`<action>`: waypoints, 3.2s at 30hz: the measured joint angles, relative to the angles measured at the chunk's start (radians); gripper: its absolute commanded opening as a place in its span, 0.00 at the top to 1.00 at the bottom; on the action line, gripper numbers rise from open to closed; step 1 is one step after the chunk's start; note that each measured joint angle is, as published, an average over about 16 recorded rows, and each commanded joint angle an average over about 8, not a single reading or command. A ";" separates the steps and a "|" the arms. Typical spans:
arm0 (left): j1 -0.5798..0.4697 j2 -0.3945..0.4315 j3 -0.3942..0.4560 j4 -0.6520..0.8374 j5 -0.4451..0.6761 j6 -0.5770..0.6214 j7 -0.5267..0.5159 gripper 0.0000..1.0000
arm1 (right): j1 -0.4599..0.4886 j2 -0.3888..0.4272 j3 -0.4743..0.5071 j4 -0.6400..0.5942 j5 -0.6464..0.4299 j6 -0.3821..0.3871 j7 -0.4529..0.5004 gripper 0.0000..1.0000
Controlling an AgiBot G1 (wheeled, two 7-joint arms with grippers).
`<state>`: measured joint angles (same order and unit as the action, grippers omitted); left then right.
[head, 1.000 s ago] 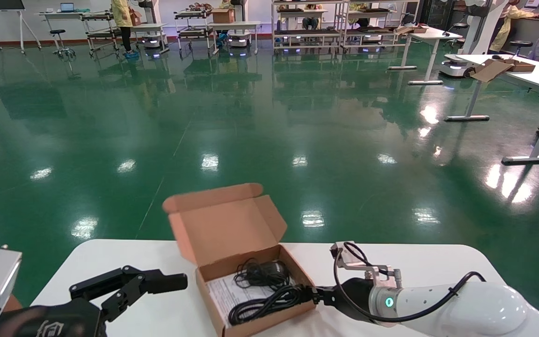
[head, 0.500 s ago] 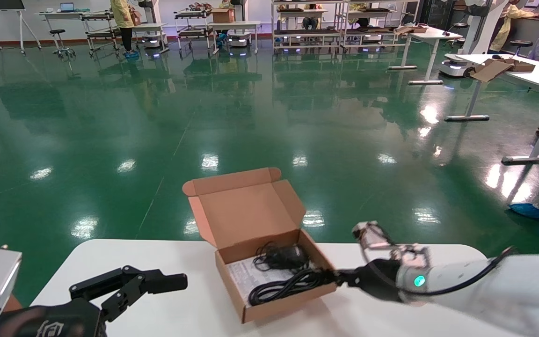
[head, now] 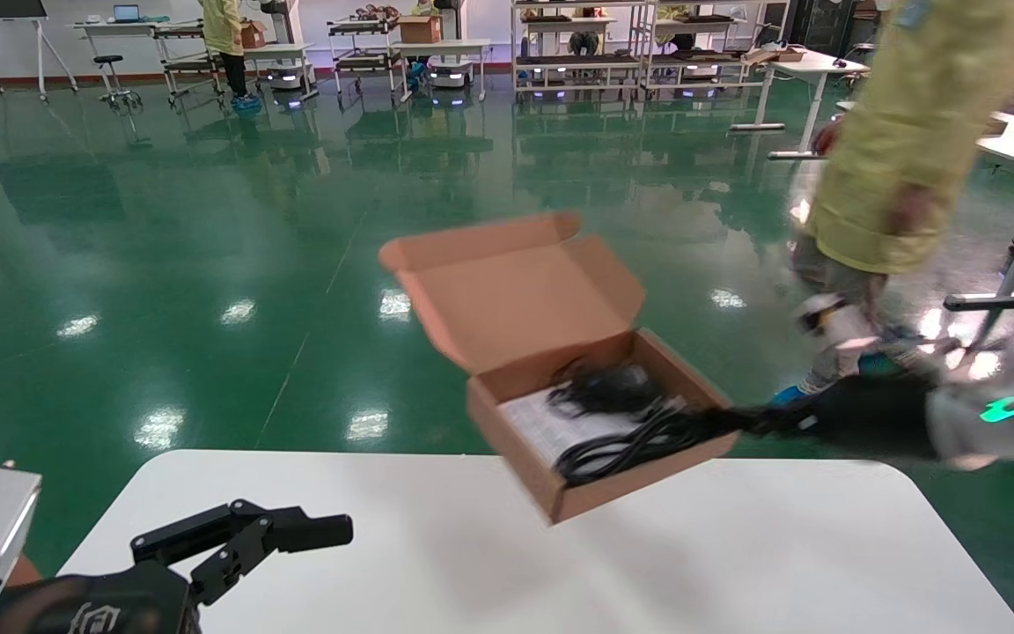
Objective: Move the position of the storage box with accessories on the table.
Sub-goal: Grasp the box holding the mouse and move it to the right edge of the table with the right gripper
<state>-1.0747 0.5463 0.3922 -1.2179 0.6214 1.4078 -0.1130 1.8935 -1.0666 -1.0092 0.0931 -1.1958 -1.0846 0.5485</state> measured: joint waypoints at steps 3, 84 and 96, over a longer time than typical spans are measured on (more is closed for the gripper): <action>0.000 0.000 0.000 0.000 0.000 0.000 0.000 0.00 | 0.045 0.051 -0.003 -0.008 -0.006 -0.033 -0.020 1.00; 0.000 0.000 0.000 0.000 0.000 0.000 0.000 0.00 | -0.351 0.234 0.091 -0.095 0.112 0.401 -0.232 0.08; 0.000 0.000 0.000 0.000 0.000 0.000 0.000 0.00 | -0.351 0.233 0.092 -0.091 0.112 0.407 -0.238 0.00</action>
<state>-1.0747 0.5463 0.3923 -1.2179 0.6214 1.4078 -0.1130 1.5421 -0.8337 -0.9177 0.0022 -1.0837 -0.6779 0.3100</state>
